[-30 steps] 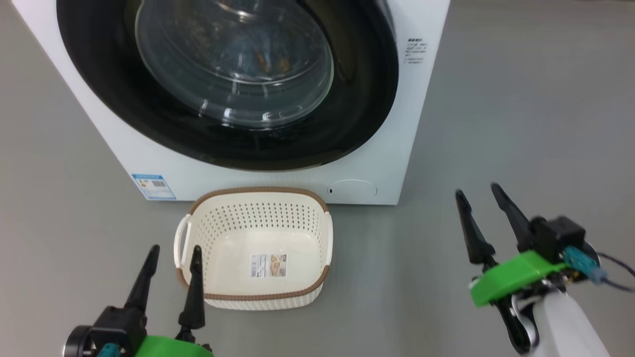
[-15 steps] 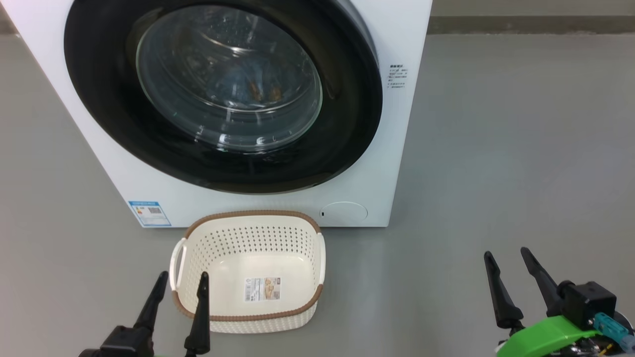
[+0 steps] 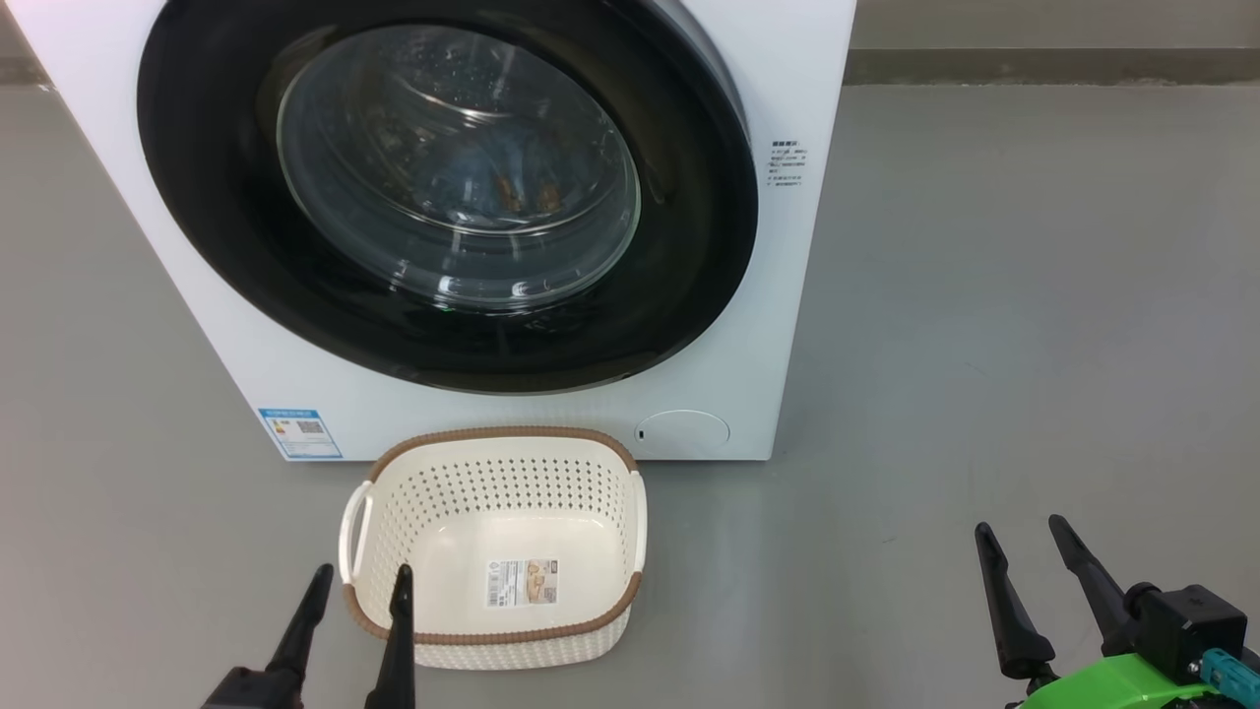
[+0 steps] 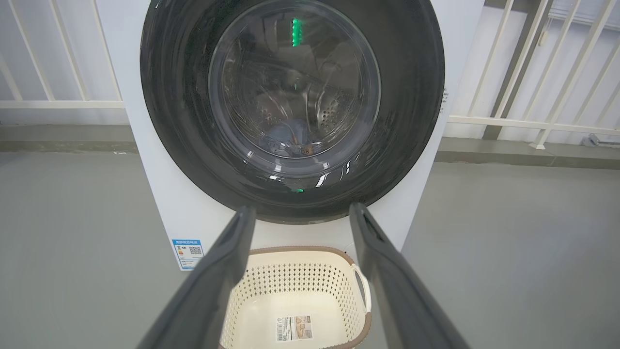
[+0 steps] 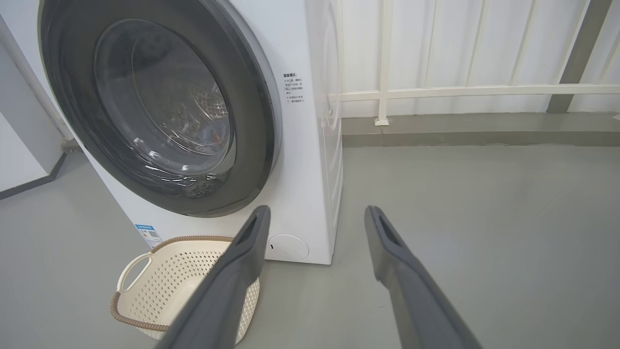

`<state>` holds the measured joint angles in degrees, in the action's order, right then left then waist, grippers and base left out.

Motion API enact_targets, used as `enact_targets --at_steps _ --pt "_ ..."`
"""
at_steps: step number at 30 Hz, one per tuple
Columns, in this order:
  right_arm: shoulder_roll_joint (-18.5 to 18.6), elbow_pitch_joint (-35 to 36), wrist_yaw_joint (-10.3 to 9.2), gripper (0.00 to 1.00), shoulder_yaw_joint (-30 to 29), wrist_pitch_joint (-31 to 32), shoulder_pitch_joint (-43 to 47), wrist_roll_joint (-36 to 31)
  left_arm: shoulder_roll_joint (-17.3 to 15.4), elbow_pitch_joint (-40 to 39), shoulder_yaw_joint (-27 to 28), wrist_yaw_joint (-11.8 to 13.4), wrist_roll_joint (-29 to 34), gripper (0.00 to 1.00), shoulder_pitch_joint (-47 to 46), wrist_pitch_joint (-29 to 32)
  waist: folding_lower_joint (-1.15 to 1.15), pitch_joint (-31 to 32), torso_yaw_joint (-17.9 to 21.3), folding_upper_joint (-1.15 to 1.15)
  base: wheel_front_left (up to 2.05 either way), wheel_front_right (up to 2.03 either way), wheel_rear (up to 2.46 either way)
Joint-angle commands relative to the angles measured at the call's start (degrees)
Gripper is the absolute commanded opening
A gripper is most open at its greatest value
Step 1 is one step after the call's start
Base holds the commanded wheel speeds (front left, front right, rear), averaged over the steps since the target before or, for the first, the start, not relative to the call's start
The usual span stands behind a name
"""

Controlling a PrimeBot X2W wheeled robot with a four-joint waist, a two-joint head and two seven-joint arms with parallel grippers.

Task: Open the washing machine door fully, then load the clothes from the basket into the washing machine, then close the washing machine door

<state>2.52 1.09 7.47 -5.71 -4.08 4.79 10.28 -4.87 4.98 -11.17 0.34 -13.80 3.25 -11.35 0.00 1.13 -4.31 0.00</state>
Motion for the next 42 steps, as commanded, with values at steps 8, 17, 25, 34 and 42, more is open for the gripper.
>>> enact_targets --at_steps 8,17,25,34,42 --pt "0.36 2.17 0.02 1.0 1.48 0.21 -0.67 0.42 -0.96 -1.95 1.61 0.99 -0.59 1.0 -1.3 -0.12 0.0 -0.13 -0.22 0.0 0.0 0.0 0.0" --pt "0.36 1.97 0.02 1.0 1.45 0.23 -0.6 0.56 -1.17 -2.1 1.43 1.36 -0.8 1.0 -1.35 -0.26 0.0 -0.33 -0.31 0.0 0.0 0.0 0.0" --pt "0.36 1.71 0.02 1.0 1.46 0.18 -0.7 0.65 -1.38 -2.16 1.12 1.63 -0.97 1.0 -1.51 -0.32 0.0 -0.48 -0.31 0.0 0.0 0.0 0.0" --pt "-0.61 -3.56 0.0 0.0 0.02 0.49 0.16 0.5 0.28 2.55 -1.19 1.44 -0.54 0.0 1.24 0.03 0.0 -0.57 -0.36 0.0 0.0 0.0 0.0" --pt "-0.62 -4.69 0.0 0.0 -0.06 1.12 -0.4 5.27 0.37 3.32 -0.37 0.91 -5.26 0.0 0.96 0.91 0.13 -0.47 -0.08 0.0 0.0 0.0 0.0"
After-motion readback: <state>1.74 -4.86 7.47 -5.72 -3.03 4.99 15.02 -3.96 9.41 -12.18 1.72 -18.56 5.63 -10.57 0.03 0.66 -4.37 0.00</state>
